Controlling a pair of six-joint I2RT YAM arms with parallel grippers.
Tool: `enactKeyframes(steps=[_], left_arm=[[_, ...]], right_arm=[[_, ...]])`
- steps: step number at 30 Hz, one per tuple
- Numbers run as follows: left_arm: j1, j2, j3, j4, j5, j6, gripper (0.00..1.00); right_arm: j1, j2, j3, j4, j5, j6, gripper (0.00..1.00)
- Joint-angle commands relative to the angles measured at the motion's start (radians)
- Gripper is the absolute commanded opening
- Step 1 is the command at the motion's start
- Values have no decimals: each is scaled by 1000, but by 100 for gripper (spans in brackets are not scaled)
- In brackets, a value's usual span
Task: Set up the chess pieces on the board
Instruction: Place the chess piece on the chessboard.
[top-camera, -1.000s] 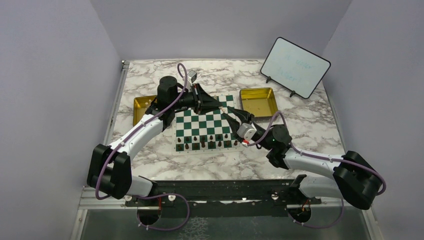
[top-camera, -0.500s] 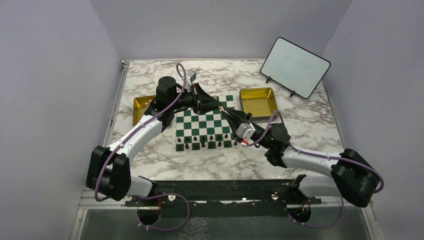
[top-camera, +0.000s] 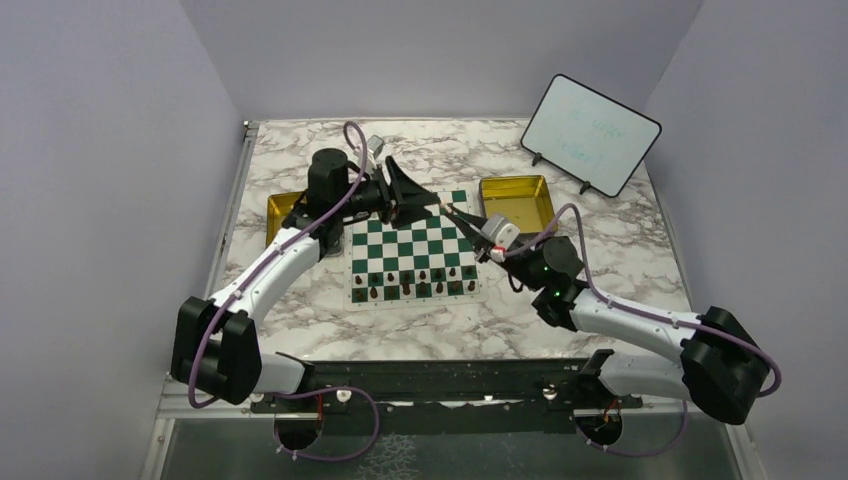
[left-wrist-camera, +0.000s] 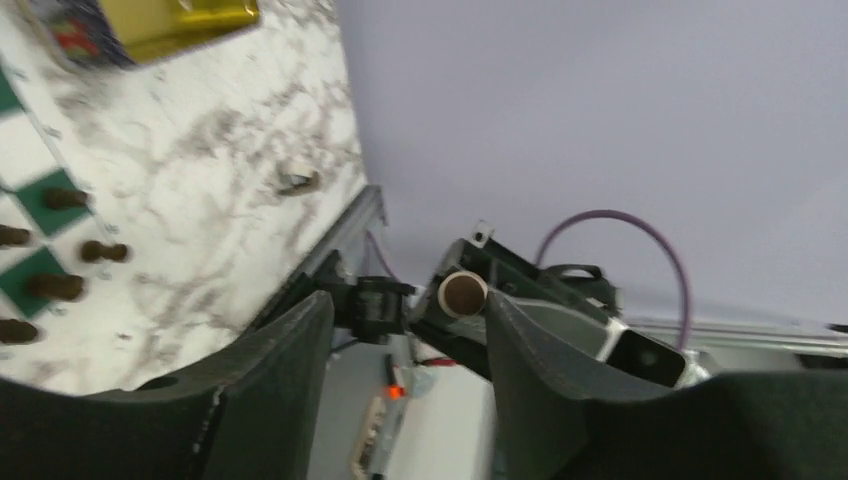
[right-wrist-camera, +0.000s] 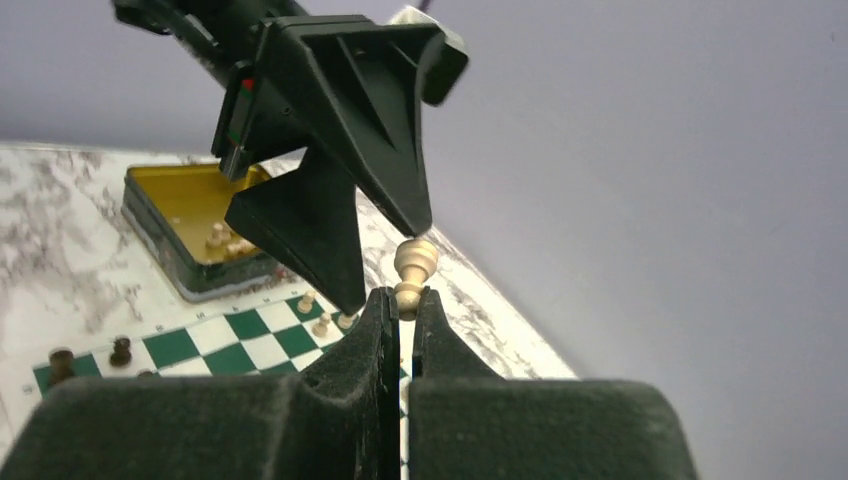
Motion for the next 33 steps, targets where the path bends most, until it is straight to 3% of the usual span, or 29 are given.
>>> enactKeyframes(steps=[1,7,11,12,14,15,21,25,33], left_arm=[[86,-2,134,-175,-136,281,61],[167,-33,213,-383,-447,661,68],[169,-100,162,-427,-596,841,71],[168,-120,140,-434,-615,866,76],[169,-168,84,-440,-648,895,97],[169,-190,53,-439,-656,902,99],[161,-277,-71,-449,-725,972,99],[126,-313,-122,-469,-845,1032,99],[109,-330,-132,-466,-887,1056,99]], right_arm=[[1,-69,114,-310,192,277,1],[-9,2,297,-700,309,465,1],[-41,114,473,-936,286,601,1],[-49,145,515,-983,272,632,1],[-73,223,605,-1101,241,710,1],[-89,264,649,-1155,217,745,1],[-158,514,896,-1417,69,840,1],[-174,663,1051,-1567,48,846,1],[-177,908,1300,-1731,63,839,5]])
